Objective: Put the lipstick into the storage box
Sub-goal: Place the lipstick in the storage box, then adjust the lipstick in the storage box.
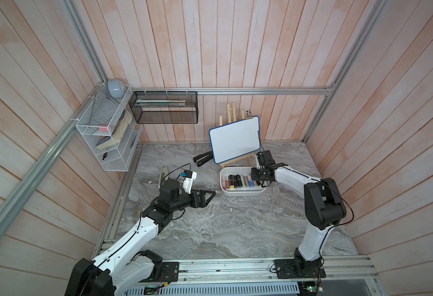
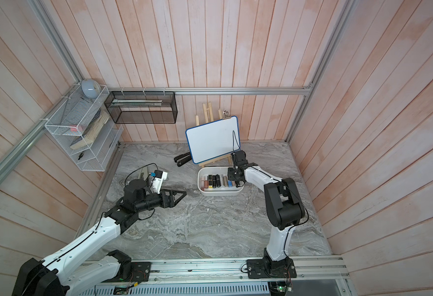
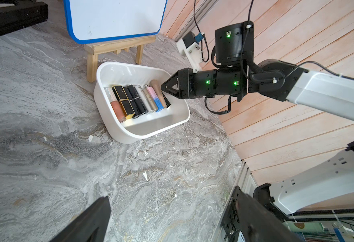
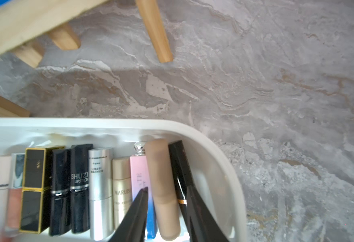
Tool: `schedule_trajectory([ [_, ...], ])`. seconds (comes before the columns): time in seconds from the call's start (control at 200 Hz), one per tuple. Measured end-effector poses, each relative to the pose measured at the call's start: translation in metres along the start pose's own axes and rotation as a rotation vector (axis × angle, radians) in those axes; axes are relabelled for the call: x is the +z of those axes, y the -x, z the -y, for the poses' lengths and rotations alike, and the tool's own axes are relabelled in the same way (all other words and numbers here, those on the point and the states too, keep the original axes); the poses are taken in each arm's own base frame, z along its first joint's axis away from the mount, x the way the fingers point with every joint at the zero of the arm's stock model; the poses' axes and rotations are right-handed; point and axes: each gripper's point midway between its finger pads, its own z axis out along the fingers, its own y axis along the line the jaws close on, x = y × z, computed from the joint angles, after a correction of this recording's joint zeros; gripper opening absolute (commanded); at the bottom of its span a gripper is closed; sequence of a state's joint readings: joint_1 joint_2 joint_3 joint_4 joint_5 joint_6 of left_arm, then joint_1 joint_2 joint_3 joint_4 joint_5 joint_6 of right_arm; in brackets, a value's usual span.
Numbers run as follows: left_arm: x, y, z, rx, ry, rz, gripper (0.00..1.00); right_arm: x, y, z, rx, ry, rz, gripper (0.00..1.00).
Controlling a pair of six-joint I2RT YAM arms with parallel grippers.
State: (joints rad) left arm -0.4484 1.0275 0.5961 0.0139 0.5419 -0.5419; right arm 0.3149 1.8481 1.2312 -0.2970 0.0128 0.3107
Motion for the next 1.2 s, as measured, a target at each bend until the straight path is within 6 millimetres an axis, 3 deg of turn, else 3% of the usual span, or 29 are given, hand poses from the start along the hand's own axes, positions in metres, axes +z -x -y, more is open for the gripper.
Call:
schedule_trajectory([
  [0.145, 0.000, 0.000, 0.000, 0.000, 0.000, 0.000, 1.00, 0.000, 0.004, 0.005, 0.093, 0.103, -0.003, 0.35],
  [0.5, 0.000, 0.000, 0.000, 0.000, 0.000, 0.000, 1.00, -0.008, 0.006, -0.026, 0.154, 0.321, -0.007, 0.35],
  [1.2, 0.000, -0.004, -0.007, 0.002, 0.033, -0.011, 1.00, 0.015, -0.006, -0.024, 0.176, 0.343, -0.065, 0.35],
])
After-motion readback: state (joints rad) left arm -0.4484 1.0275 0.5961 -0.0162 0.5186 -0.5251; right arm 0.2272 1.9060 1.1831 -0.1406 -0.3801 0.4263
